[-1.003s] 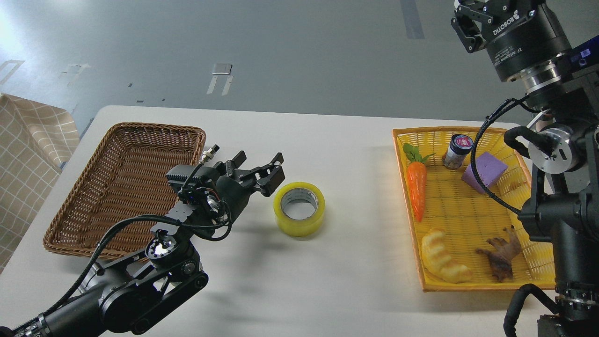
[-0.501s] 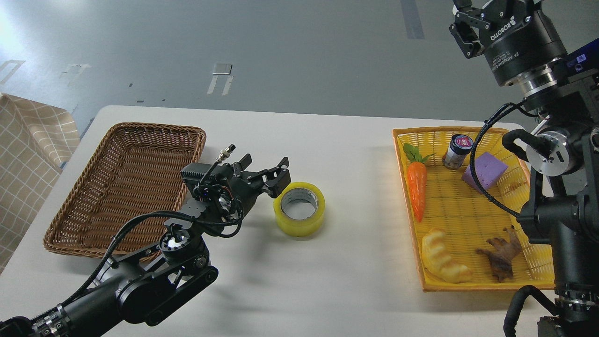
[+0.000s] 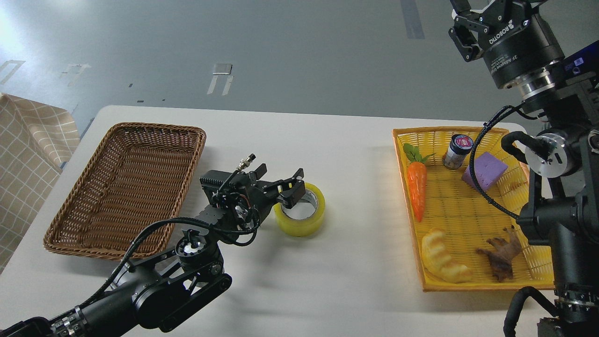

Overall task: Place and transfer tape with both arms
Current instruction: 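Move the left gripper down toward the tape roll on the table, then close the left gripper on the tape roll's rim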

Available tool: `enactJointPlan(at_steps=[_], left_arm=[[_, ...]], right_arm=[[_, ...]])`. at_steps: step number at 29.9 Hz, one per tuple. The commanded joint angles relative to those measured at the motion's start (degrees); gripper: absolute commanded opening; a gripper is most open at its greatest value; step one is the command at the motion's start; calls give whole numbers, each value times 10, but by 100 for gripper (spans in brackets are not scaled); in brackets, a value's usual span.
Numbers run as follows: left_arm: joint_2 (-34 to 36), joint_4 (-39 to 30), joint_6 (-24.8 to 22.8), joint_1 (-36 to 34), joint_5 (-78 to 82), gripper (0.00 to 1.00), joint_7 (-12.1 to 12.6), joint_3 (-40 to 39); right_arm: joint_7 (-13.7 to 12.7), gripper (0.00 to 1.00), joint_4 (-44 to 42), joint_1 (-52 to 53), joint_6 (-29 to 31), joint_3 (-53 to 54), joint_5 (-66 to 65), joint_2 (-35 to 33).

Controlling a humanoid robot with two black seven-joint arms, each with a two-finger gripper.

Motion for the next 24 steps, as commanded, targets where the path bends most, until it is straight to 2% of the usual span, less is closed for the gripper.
enactJointPlan(at_steps=[1, 24], left_arm=[[3, -3, 0, 0, 0, 98, 0, 10], [25, 16, -12, 12, 0, 98, 0, 23]], right_arm=[[-1, 100, 0, 2, -1, 0, 0, 0], [-3, 100, 1, -16, 0, -8, -1, 0]])
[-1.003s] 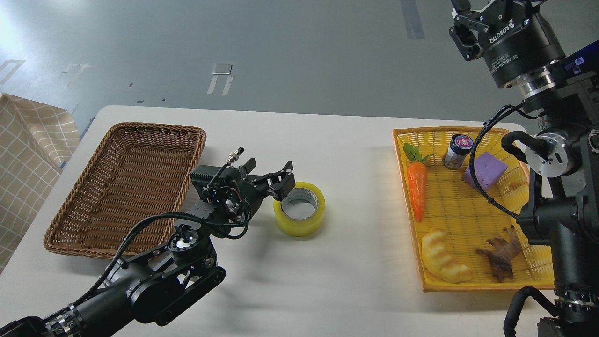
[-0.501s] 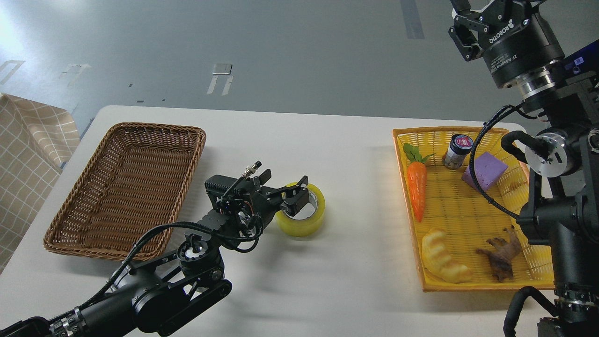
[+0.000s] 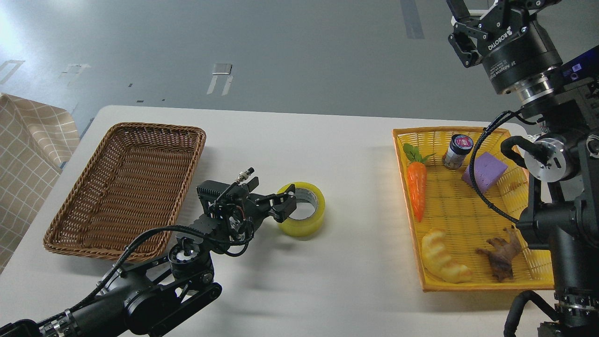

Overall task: Place and transfer tape with both arms
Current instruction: 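Close the left gripper on the tape roll's rim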

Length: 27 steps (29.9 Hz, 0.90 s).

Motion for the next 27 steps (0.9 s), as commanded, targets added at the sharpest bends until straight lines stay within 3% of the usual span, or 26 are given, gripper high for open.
enactJointPlan(at_steps=[1, 27], left_arm=[[-7, 0, 0, -1, 0, 98, 0, 1], [-9, 0, -16, 12, 0, 98, -1, 3]], right_arm=[[-1, 100, 0, -3, 0, -11, -1, 0], [-1, 100, -14, -15, -1, -15, -2, 0]])
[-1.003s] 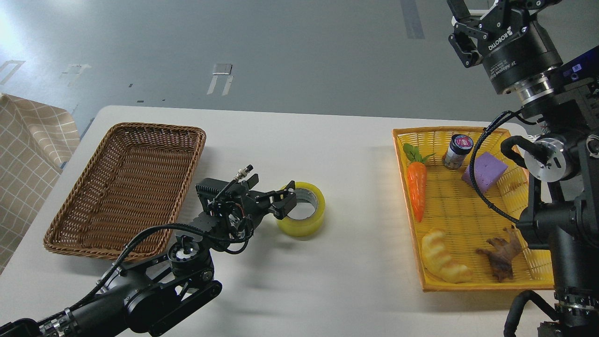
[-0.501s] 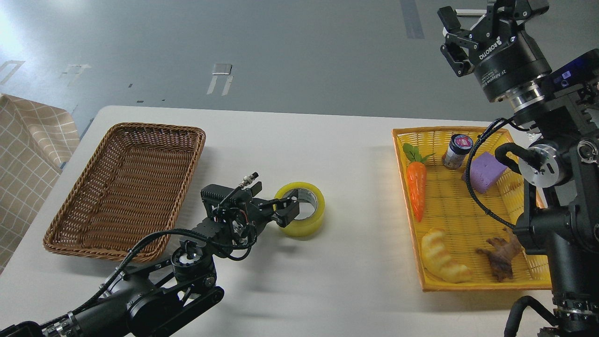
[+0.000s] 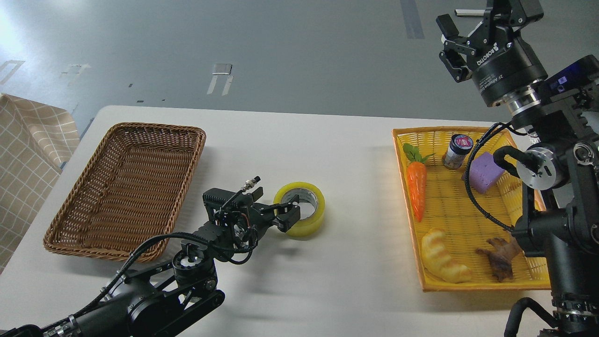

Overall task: Place and transfer tape with both arms
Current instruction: 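Close the left gripper on the tape roll's rim, then lift the tape roll with the left gripper and carry it over the basket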

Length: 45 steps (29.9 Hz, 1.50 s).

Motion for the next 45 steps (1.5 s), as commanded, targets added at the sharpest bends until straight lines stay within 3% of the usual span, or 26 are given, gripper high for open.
enactJointPlan(at_steps=[1, 6, 10, 16, 23, 25, 28, 32, 35, 45], left_arm=[[2, 1, -5, 2, 0, 98, -1, 1], [-3, 0, -22, 2, 0, 97, -23, 0], [-17, 0, -24, 0, 0, 96, -24, 0], [-25, 0, -30, -6, 0, 82, -44, 0], [-19, 0, -68, -6, -1, 53, -39, -1], [-15, 0, -77, -4, -1, 52, -39, -1], [-12, 0, -89, -5, 0, 40, -38, -1], [-3, 0, -103, -6, -1, 17, -38, -2], [2, 0, -103, -8, -1, 11, -38, -3], [5, -6, -102, -24, -12, 11, -38, -9]], right_arm=[[0, 100, -1, 0, 0, 0, 0, 0], [0, 100, -6, -3, -3, 1, 0, 0], [0, 100, -11, -4, -4, 1, 1, 0], [1, 100, -13, -14, -3, 1, 1, 0], [1, 100, -14, -21, -4, 1, 1, 0], [1, 100, -13, -21, -5, 2, 1, 0], [1, 100, -13, -21, -5, 3, 1, 0], [1, 100, -13, -21, -7, 3, 1, 0], [1, 100, -13, -24, -8, 2, 1, 0], [1, 100, -13, -33, -9, 2, 1, 0]])
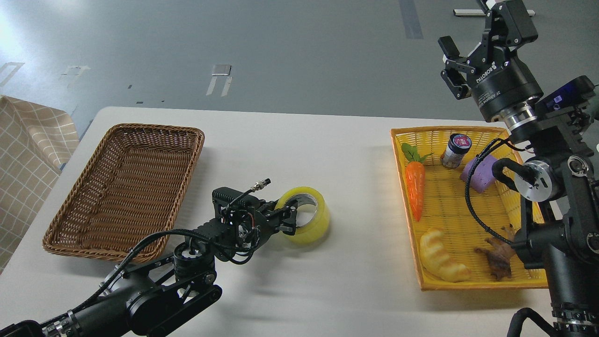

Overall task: Place and transfer tape with both arms
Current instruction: 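Lift the tape roll with the left gripper and carry it over the basket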

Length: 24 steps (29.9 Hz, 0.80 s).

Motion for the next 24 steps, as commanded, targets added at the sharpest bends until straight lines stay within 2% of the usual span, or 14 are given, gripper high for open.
enactJointPlan(at_steps=[1, 15, 22, 24], left_arm=[[2, -5, 2, -13, -14, 11, -1, -2], [34, -31, 1, -77, -22, 11, 7, -2], [106, -38, 0, -110, -29, 11, 7, -2], [146, -38, 0, -115, -45, 11, 7, -3]], right_arm=[[0, 100, 0, -3, 0, 0, 0, 0], [-1, 100, 0, -4, 0, 0, 0, 0], [-1, 100, 1, -5, 0, -1, 0, 0], [-1, 100, 2, -5, 0, 0, 0, 0]])
